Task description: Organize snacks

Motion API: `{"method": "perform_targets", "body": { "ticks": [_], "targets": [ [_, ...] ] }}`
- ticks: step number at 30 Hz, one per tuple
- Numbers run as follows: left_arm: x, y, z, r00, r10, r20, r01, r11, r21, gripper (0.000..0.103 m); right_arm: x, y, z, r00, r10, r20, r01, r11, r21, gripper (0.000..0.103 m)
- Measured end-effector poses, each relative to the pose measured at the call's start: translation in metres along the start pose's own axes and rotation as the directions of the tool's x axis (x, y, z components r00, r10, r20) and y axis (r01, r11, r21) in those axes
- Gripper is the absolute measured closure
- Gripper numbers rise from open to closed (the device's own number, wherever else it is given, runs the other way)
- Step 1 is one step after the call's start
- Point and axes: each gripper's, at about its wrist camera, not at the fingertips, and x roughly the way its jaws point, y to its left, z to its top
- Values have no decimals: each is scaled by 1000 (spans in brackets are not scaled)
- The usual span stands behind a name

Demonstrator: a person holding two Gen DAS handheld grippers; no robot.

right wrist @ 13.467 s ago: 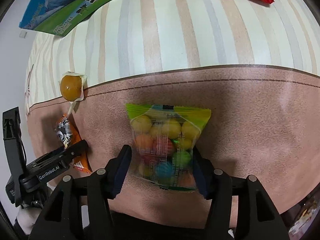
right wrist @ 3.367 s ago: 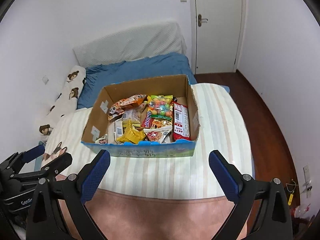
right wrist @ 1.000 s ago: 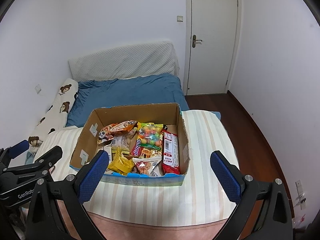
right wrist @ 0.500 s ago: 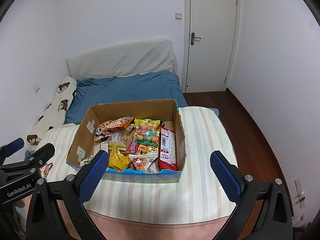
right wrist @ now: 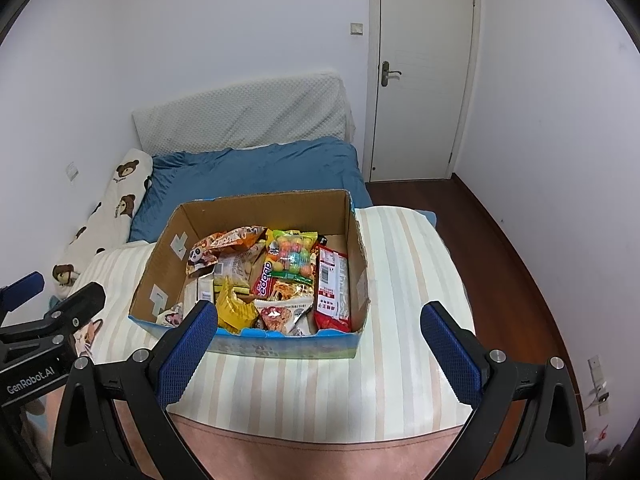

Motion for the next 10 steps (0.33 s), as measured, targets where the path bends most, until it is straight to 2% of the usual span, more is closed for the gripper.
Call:
{"method": "perform_targets", "body": {
  "ticks": [10],
  "targets": [
    [2,2,-6,1000,5,-3,-5,1000,2,0,-2,0,-2,1000,2,7,-3,1000,7,0]
  ]
}}
